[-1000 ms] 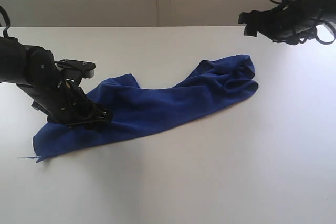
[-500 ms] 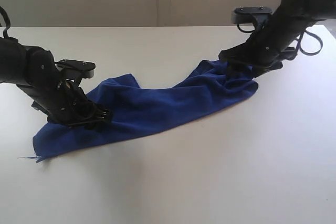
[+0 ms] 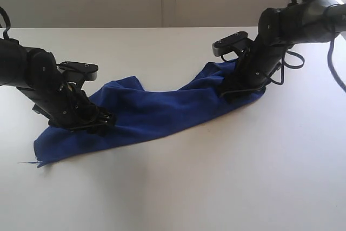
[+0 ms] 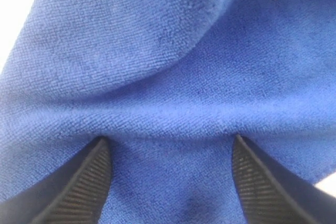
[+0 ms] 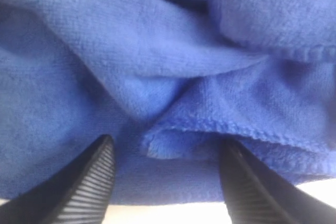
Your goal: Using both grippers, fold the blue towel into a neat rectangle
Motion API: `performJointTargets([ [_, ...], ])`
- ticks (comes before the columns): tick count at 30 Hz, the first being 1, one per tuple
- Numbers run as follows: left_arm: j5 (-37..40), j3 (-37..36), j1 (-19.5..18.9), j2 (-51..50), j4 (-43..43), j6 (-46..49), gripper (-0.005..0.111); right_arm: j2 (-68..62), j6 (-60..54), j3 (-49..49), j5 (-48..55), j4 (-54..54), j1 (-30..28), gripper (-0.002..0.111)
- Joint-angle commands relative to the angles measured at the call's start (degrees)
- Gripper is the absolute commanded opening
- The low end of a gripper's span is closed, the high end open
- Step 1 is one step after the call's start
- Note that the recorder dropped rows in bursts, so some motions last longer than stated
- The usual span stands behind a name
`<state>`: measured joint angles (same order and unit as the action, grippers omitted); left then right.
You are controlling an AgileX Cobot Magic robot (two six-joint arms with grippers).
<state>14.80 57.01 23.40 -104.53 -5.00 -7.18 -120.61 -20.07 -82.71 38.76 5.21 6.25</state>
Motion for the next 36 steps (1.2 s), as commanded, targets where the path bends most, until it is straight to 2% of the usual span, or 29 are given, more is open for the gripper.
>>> performJointTargets([
  [1,2.78,-1.31,0.21,-2.04,-0.48,-0.47,0.07,0.07,-0.62,0.04,-0.44,-1.3,-0.02,0.055],
  [15,2.44,-1.31,0.21,-2.04,-0.48,-0.47,0.07,-0.78,-0.76,0.04,-3.21,-1.03,-0.02,0.048],
  [16,2.44,-1.31,0.21,-2.04,-0.48,-0.47,0.07,-0.65,-0.76,0.04,-3.31,-1.03,-0.02,0.036],
  [19,2.72,-1.31,0.21,-2.04,-0.48,-0.47,0.07,0.26,-0.76,0.04,-2.89,-1.17,-0.02,0.012],
  [21,2.84,-1.31,0.21,-2.04,-0.48,-0.47,0.07,2.39,-0.76,0.04,-2.74,-1.17,-0.02,0.0],
  [36,4.46,-1.31,0.21,-0.48,-0.48,-0.47,0.07,17.84,2.23,0.04,8.7,-1.17,-0.02,0.0],
])
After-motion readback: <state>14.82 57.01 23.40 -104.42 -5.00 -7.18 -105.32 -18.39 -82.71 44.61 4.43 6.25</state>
